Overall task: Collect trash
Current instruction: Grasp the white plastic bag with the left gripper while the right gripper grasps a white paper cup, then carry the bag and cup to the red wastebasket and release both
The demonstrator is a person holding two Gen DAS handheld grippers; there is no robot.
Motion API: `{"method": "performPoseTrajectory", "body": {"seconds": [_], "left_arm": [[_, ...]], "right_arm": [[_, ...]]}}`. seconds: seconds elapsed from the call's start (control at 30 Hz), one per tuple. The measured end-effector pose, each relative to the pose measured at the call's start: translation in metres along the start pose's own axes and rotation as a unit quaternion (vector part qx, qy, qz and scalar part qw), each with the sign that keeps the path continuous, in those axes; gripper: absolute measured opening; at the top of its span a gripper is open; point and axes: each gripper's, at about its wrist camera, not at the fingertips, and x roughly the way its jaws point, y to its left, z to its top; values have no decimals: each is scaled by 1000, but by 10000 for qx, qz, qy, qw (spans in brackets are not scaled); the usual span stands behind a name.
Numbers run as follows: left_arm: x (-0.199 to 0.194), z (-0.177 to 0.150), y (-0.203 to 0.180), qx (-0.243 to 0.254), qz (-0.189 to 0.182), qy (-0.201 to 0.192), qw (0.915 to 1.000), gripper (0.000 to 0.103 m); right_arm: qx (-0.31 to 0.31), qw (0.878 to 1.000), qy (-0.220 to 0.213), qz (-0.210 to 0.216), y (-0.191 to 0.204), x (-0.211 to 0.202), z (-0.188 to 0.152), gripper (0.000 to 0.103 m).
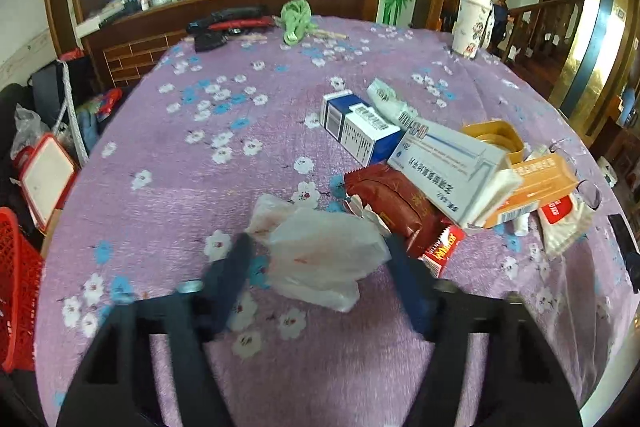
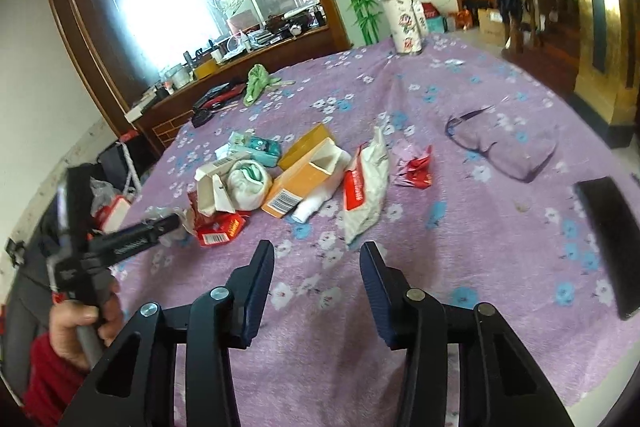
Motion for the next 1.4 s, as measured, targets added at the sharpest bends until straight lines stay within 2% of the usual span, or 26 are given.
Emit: {"method": "performPoseTrajectory", "body": {"seconds": [0.17,0.47,0.73,0.77,0.8,0.83,1.07,1.4], "left_arm": [[12,-3,12,-193,-130,146,9996,37],[-13,-16,26,-367,-465,-137,9981,34],[-35,-27,23,-262,-508,-388,9976,33],[-38,-28,21,-239,-521,-420,9975,33],[-39,-29,20,-216,-537,-435,9974,33],[-40,-30,18,-185,-553,-445,9973,33],[-49,-36,11,-49,-566,-544,9969,33],[-65,-39,6,43,-602,-679,9959,33]], "right_arm": [[287,9992,109,251,-6,15,11,48],[726,9955,413,450,-1,67,39,48],[1181,9911,560,267,-10,105,52,47],[1190,9911,551,209,-10,108,53,47],[1178,9914,539,187,-11,110,55,36],[1155,9916,552,194,-11,112,55,34],[924,9947,291,352,-5,87,51,24],[393,9982,-383,251,14,24,40,23]]}}
